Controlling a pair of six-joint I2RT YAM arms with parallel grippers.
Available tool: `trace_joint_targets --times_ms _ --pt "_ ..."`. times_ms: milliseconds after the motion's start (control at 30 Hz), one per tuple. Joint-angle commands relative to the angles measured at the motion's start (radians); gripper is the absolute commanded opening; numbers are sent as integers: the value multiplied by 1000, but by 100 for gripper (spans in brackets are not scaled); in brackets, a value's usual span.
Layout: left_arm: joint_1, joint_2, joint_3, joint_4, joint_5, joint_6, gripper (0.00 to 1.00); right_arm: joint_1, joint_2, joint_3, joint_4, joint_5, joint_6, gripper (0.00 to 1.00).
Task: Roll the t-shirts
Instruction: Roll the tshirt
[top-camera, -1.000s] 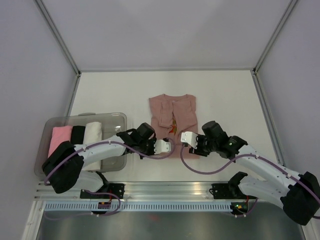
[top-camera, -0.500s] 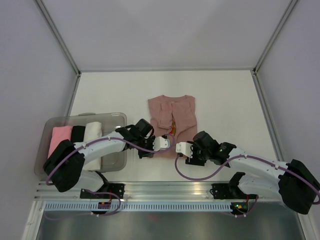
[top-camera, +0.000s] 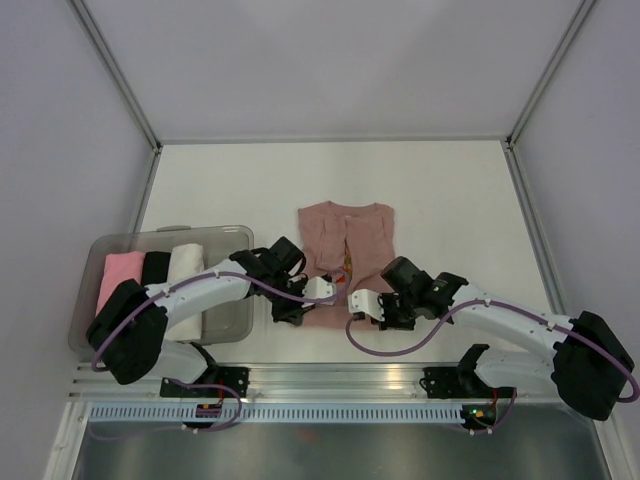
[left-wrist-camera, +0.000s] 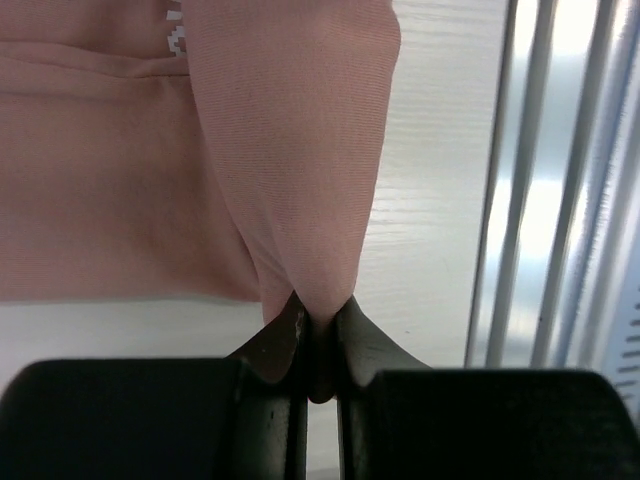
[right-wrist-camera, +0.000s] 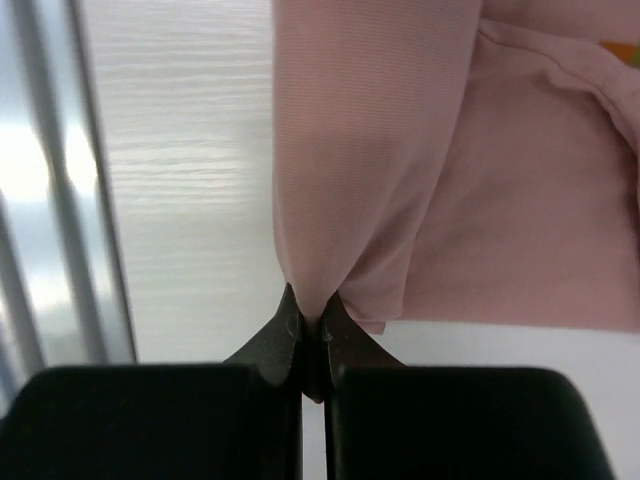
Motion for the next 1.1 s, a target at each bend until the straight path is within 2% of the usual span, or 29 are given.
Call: trace_joint_targets --times_ms 0,100,333,567,767,933,1000,1067 --pt "2 -17 39 -148 145 91 5 -5 27 71 -232 -246 -129 0" --pt "18 -2 50 -203 178 144 8 -30 66 103 -232 -268 -110 0" --pt "107 139 166 -240 198 161 14 -211 118 123 -139 -340 -55 0" --pt "163 231 247 -257 202 188 34 -254 263 214 -189 -403 -68 0" --pt "171 233 243 -255 195 196 35 -277 330 226 -181 -386 -55 0" --pt "182 253 276 -251 191 142 37 -295 348 237 -189 -395 -58 0" --pt "189 226 290 -251 236 133 41 -298 363 249 -200 -394 -52 0" --pt "191 172 312 -249 276 116 54 -301 385 264 -201 -406 -45 0"
